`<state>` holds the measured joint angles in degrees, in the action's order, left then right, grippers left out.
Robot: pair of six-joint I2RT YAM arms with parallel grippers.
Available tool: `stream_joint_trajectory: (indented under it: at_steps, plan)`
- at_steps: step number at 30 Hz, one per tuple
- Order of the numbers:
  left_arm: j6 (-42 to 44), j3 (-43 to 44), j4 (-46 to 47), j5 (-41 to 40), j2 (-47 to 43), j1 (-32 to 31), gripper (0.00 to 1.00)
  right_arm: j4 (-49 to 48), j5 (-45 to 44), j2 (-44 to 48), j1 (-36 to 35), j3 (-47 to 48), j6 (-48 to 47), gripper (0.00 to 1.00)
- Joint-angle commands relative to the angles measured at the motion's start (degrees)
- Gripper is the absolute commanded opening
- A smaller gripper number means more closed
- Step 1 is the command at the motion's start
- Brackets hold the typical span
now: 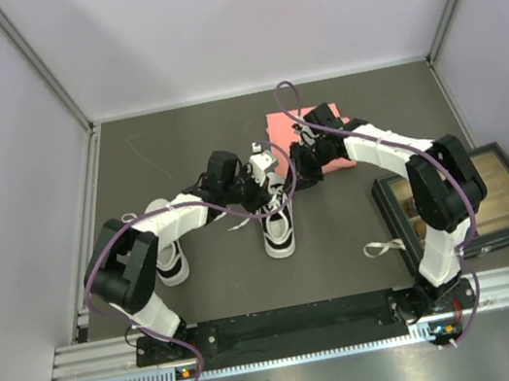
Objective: Tie the shoes
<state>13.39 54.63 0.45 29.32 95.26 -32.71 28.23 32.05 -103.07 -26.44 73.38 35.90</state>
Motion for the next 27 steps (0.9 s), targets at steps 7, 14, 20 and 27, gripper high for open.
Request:
stream_joint_trajectory:
  at_steps: [7, 14, 20, 27]
  plan:
    - [-0.38, 1.53, 0.87, 2.49, 0.71, -0.25, 0.0, -4.5, 5.39, -4.94, -0.81, 3.95, 1.1, 0.17]
    - [-0.03, 1.79, 0.61, 2.85, 0.98, -0.25, 0.0, -5.46, 5.92, -6.53, -1.86, 5.98, 1.8, 0.17]
    - [0.94, 1.97, 0.34, 3.46, 1.15, -0.16, 0.0, -5.64, 5.83, -7.41, -1.95, 6.59, 2.07, 0.23]
    - [1.03, 2.06, 0.43, 3.99, 1.24, 0.1, 0.0, -6.7, 6.62, -8.9, -1.87, 6.77, 3.12, 0.24]
